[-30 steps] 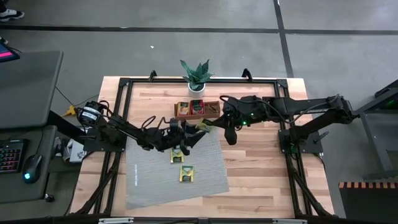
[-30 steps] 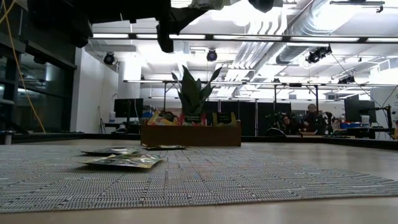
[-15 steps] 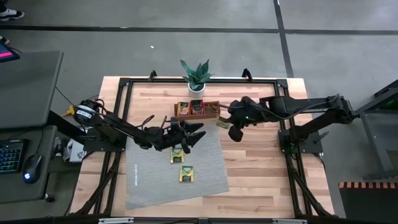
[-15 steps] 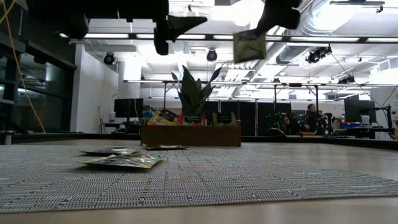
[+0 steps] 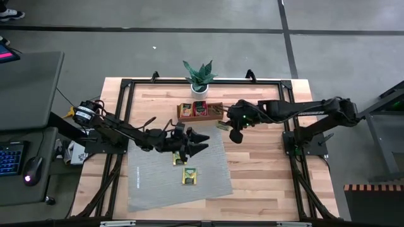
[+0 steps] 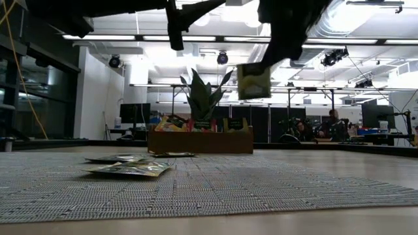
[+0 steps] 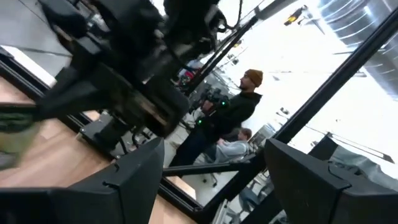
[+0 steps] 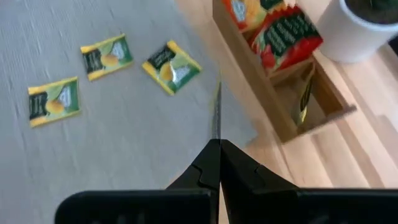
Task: Pick & Place Tea
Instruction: Put the yellow tea bag into the right section of the wooden organizer
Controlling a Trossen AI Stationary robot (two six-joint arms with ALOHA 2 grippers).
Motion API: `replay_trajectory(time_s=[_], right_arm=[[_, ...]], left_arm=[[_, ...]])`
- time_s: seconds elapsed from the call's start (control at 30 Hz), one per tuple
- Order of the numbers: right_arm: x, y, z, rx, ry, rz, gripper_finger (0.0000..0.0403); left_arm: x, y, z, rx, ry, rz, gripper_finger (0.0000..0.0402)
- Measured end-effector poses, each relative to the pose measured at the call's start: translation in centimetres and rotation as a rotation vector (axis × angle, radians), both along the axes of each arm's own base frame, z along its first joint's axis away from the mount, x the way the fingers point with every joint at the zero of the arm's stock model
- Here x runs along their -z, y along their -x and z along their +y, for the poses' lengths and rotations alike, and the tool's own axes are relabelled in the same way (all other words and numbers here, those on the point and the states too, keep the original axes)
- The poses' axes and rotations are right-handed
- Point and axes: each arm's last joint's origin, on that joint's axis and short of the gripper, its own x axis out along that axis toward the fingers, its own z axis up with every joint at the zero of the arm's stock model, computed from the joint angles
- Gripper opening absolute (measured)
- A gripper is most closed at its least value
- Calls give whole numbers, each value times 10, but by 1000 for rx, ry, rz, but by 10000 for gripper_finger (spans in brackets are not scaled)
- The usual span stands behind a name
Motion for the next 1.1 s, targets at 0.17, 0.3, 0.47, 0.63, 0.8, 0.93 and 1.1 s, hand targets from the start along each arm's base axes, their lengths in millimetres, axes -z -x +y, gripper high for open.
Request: replay_trajectory(time_s=[0.17, 0.3, 0.47, 0.63, 0.8, 0.93, 1.1], right_arm=[[20, 1, -24, -22, -1, -38, 0], [33, 4, -41, -41, -29, -93, 0], [37, 5, -56, -71, -25, -167, 0], [33, 5, -65, -87, -2, -222, 0], [46, -3, -74, -101, -30, -218, 0], [62, -14, -78, -103, -45, -191, 0], [76, -20, -81, -108, -48, -165, 0]], left_arm=[[1, 0, -2, 15, 15, 4, 276], [0, 0, -2, 46, 33, 2, 276], [0, 0, -3, 64, 49, 1, 276], [1, 0, -3, 64, 52, 1, 276], [1, 0, -3, 65, 56, 1, 276], [1, 0, -3, 65, 61, 1, 276], [1, 0, -3, 63, 65, 0, 276]])
